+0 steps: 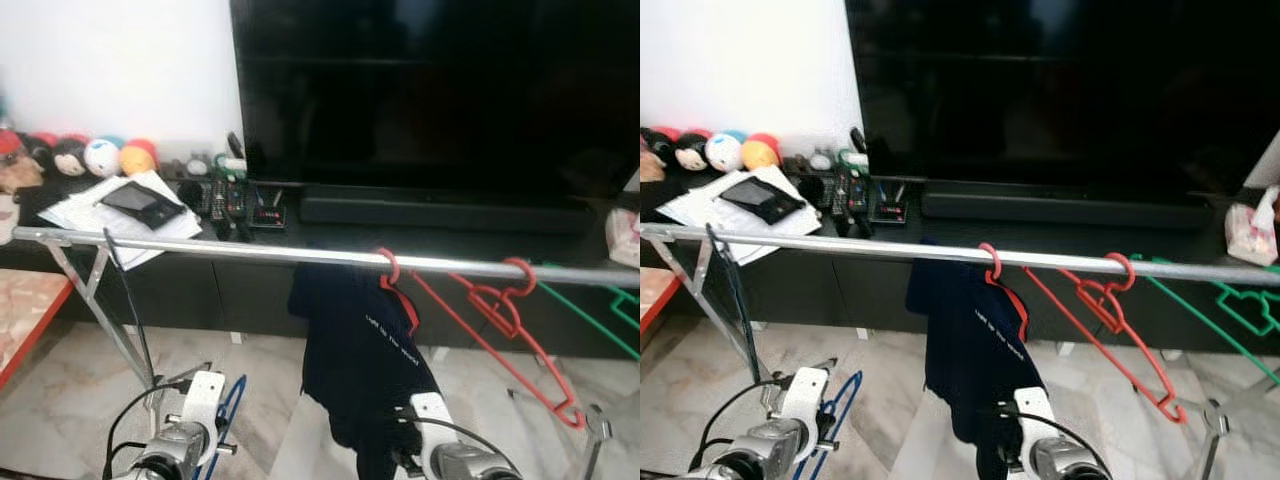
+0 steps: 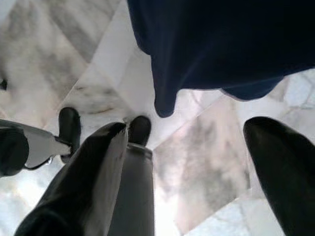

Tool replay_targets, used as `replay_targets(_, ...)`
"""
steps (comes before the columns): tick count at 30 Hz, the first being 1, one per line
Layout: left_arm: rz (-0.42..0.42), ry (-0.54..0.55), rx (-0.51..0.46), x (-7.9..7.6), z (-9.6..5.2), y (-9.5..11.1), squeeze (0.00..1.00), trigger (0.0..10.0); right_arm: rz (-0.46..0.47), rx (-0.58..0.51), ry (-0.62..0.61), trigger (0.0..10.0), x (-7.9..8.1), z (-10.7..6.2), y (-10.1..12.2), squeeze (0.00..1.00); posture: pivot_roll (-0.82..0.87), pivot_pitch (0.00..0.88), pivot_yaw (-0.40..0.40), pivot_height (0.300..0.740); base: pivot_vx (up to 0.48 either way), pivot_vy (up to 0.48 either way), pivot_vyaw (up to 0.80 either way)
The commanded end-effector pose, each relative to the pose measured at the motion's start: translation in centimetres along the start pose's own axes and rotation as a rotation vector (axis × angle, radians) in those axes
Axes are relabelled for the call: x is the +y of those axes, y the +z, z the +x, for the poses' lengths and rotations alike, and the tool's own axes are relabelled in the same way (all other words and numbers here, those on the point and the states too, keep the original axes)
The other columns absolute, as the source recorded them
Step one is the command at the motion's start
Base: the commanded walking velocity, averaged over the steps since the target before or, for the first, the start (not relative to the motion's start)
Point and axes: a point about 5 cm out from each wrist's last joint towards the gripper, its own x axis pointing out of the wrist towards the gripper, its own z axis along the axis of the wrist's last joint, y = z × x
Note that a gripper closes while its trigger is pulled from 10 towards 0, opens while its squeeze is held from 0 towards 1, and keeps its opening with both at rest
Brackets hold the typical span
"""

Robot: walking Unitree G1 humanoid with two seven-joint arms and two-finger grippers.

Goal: Hang hanger

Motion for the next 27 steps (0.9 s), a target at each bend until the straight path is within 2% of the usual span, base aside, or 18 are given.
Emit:
replay_targets(1,0.027,0.004,0.001,0.0,0.0,0.0,0.0,10.0,0.0,-0.009,0.002,10.0,0.0,0.0,0.3,0.0,-0.01,0.0,-0.054,0.74,0.0,-0.364,0.0)
replay_targets(8,0.023,0.049,-0.082,0.2,-0.1,0.6,0.0,10.0,0.0,-0.009,0.005,10.0,0.0,0.0,0.3,0.0,-0.01,0.0,-0.057,0.74,0.0,0.0,0.0)
replay_targets(13,-0.04,0.105,-0.227,0.4,-0.3,1.4,0.0,10.0,-0.002,-0.006,0.006,10.0,0.0,0.0,0.3,0.0,0.0,0.0,-0.063,0.74,0.0,0.0,0.0)
replay_targets(17,-0.07,0.115,-0.292,0.5,-0.5,1.8,0.0,10.0,-0.002,-0.005,0.006,10.0,0.0,0.0,0.2,0.0,0.0,0.0,-0.064,0.74,0.0,0.0,0.0)
replay_targets(19,-0.1,0.129,-0.378,0.5,-0.8,2.3,0.0,10.0,-0.002,-0.004,0.005,10.0,0.0,0.0,0.2,0.0,0.0,0.0,-0.065,0.74,0.0,0.0,0.0)
replay_targets(21,-0.11,0.129,-0.4,0.5,-0.9,2.4,0.0,10.0,-0.002,-0.004,0.005,10.0,0.0,0.0,0.2,0.0,0.0,0.0,-0.063,0.74,0.0,0.0,0.0)
replay_targets(26,-0.089,0.108,-0.466,0.4,-1.1,2.8,0.0,10.0,-0.002,-0.003,0.003,10.0,-0.1,0.0,0.1,0.0,0.0,0.0,-0.062,0.74,0.0,0.0,0.0)
replay_targets(27,0.305,0.303,-0.749,2.3,-3.2,7.2,0.0,10.0,-0.004,-0.002,0.002,10.0,-0.1,0.0,0.1,0.0,0.0,0.0,-0.064,0.74,0.0,0.0,0.0)
